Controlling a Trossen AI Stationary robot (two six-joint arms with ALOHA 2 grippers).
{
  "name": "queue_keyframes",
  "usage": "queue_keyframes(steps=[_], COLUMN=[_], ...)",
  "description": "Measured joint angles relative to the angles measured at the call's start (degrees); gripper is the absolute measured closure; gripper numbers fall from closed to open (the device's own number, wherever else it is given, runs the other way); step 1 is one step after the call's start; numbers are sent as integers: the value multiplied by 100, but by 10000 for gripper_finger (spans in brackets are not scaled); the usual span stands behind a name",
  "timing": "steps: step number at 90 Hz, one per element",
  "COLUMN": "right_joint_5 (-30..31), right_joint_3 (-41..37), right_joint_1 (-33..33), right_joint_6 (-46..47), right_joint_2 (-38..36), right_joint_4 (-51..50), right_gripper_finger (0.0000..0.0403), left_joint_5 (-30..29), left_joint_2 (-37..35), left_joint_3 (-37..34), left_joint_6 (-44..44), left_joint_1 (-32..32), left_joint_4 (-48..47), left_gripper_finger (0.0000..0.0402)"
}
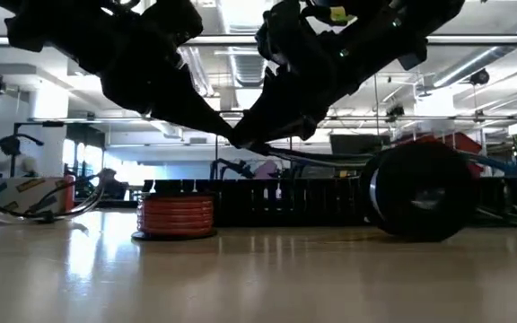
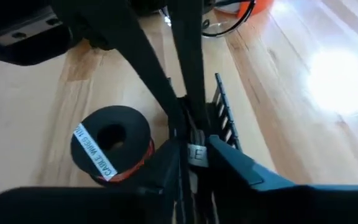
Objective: Ziptie cables
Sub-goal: Put the zip tied cables into the black cable duct
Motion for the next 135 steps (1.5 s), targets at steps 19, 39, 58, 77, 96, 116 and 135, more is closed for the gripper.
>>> queue_keyframes(steps=[19,39,58,77,96,116,135], right_joint_5=[-55,40,1185,1156,1036,1081,885], right_joint_3=[0,4,-193,-701,-1082,-1434,-1838], right_joint_1=[47,228,795,1008,993,795,487], right_joint_6=[-176,-24,676,881,1076,1026,755], right_joint_2=[-503,-1624,-2559,-2832,-2864,-2820,-2722], right_joint_4=[-1040,-3430,-4670,-4628,-5234,-5164,-4735], right_gripper_finger=[252,210,215,230,223,211,221], left_joint_5=[-16,105,991,1247,1871,2002,2327], left_joint_2=[-35,-592,-861,-817,-835,-837,-839], left_joint_3=[0,-2,-9,-9,-9,-7,-2], left_joint_6=[-154,-672,-1101,-1095,-1809,-1864,-1940], left_joint_1=[13,13,17,11,7,2,4], left_joint_4=[-579,-1883,-2543,-2581,-3501,-3808,-4326], left_gripper_finger=[399,400,401,401,401,401,401])
